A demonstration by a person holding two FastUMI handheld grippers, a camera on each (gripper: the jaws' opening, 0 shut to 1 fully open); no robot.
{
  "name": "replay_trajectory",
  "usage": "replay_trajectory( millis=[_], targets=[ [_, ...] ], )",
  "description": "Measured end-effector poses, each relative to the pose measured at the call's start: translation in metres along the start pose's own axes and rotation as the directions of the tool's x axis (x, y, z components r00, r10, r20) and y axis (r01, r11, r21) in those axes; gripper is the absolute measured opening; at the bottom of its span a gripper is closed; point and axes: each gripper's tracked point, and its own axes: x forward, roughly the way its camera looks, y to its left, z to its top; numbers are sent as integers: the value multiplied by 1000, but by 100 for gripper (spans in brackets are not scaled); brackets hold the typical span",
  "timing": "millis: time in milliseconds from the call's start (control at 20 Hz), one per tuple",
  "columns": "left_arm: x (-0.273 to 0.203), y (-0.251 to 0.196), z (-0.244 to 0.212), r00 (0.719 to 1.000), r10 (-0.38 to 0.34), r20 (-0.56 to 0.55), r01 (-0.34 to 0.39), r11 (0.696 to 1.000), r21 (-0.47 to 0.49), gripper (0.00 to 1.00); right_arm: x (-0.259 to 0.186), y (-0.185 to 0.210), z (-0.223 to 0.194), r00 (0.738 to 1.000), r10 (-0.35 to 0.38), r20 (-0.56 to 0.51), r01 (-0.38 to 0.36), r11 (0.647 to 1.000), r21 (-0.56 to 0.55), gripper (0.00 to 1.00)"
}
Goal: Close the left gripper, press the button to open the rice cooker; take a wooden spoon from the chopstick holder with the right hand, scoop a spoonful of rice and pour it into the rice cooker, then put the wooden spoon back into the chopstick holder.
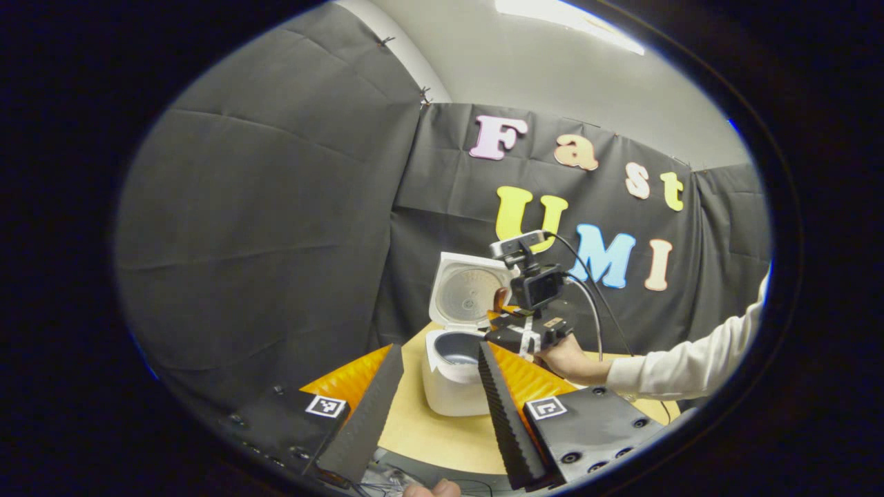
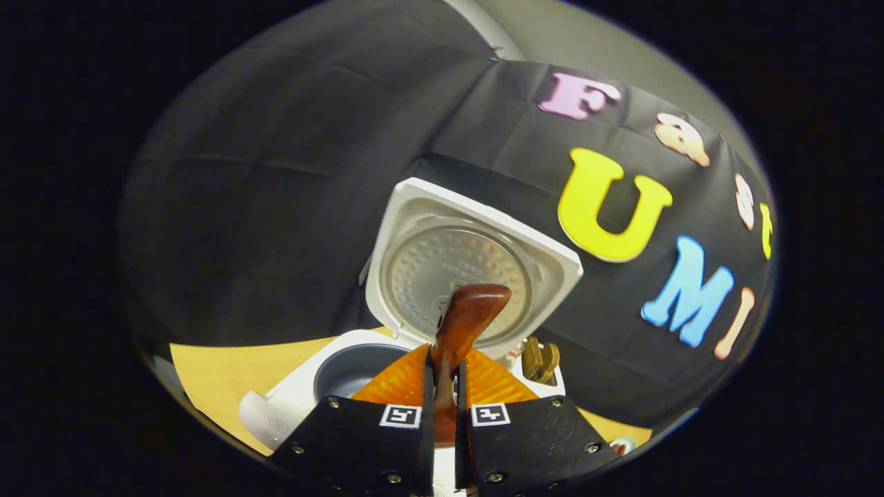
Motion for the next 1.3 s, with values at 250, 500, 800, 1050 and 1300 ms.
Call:
replay_trajectory(
  millis=[250,500,800,1050,1300],
  targets=[
    [-5,-19,11,999,-37,26,38,999,-15,73,-40,-54,9,1000,-23,-14,26,953,300,12],
    [-7,-40,13,995,-89,47,91,995,-47,74,-92,-124,14,999,-52,1,44,854,518,12],
    [-3,-71,20,989,-127,80,131,990,-54,73,-171,-243,-21,981,-188,-47,176,760,626,12],
    [-11,-113,26,988,-116,100,119,993,-18,77,-229,-333,-81,947,-303,-104,297,710,639,12],
    [-31,-168,20,992,-64,106,65,998,-1,84,-264,-396,-154,937,-310,-163,339,690,640,12]
  ],
)
